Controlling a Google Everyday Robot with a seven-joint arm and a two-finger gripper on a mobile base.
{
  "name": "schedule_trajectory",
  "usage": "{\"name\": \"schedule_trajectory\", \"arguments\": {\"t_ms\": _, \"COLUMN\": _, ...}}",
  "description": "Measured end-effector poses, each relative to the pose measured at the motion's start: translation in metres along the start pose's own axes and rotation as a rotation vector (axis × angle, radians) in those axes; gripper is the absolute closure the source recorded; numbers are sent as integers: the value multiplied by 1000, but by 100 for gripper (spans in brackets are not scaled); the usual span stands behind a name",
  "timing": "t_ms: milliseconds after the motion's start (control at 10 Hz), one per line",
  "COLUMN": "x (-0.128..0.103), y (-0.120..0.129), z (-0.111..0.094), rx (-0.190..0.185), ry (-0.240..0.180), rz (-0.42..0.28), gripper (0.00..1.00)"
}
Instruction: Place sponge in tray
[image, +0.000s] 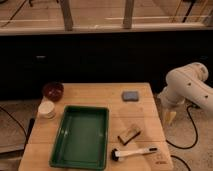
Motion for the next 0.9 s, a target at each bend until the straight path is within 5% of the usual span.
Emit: {"name": "schedule_trajectory", "arguments": {"t_ms": 900, "x": -35, "y": -53, "z": 19, "rx": 27, "ry": 17, "rz": -111, "gripper": 20}}
